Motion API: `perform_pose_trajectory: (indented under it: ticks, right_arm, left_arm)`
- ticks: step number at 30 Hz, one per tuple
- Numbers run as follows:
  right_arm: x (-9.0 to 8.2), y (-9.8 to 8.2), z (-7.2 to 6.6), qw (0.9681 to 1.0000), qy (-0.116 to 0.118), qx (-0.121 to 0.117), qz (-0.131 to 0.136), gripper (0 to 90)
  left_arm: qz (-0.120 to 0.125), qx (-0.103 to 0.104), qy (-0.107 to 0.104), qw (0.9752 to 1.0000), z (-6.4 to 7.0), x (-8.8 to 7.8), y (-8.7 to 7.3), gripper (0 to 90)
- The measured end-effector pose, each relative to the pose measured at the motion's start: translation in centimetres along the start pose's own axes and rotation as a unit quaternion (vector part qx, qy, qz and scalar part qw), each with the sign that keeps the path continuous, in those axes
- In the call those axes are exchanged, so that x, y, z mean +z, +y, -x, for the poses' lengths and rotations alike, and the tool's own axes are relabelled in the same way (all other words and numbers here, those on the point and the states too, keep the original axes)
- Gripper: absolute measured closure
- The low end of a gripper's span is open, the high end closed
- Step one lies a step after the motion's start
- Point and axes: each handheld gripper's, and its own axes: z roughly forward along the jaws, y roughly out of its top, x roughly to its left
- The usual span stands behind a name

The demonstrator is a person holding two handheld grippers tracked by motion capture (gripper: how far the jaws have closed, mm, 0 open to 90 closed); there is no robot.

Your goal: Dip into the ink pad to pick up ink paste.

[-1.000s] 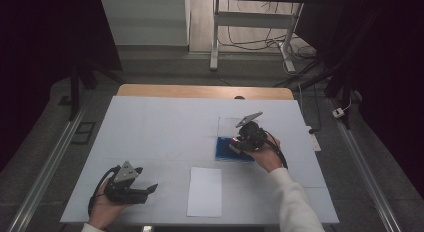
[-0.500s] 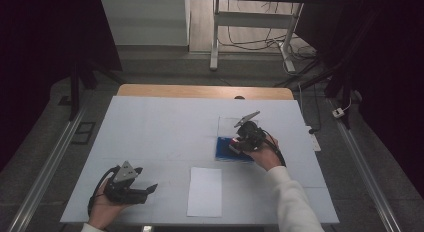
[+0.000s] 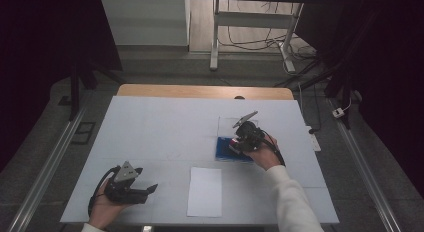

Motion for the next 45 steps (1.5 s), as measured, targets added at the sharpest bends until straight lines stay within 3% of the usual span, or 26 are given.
perform_pose_trajectory:
  ticks: [19, 23, 27, 28, 38, 45]
  right_arm:
    - [0.0, -0.2, 0.0, 1.0, -0.001, 0.001, 0.009, 70.6]
    - [-0.1, -0.1, -0.3, 0.9999, -0.014, -0.004, 0.008, 70.4]
    - [-0.9, -0.3, -0.5, 0.9993, 0.003, -0.001, 0.037, 70.3]
    - [-1.3, -0.4, -0.8, 0.9984, 0.002, 0.001, 0.056, 70.2]
    - [-2.8, -0.7, -1.0, 0.9966, 0.009, 0.001, 0.082, 70.1]
    - [-3.9, -1.4, -0.8, 0.9936, 0.02, 0.01, 0.111, 70.1]
  left_arm:
    - [0.002, -0.001, 0.0, 1.0, -0.1, -0.1, 0.0, 21.6]
    - [0.004, -0.001, 0.0, 1.0, 0.0, -0.2, 0.1, 21.6]
    - [0.002, 0.0, 0.002, 1.0, 0.0, -0.1, 0.0, 21.6]
    - [0.001, -0.001, 0.002, 1.0, -0.1, -0.1, 0.0, 21.6]
    - [0.0, -0.001, 0.004, 1.0, -0.2, -0.1, -0.1, 21.6]
    - [0.001, 0.001, 0.004, 1.0, -0.1, -0.2, -0.1, 21.6]
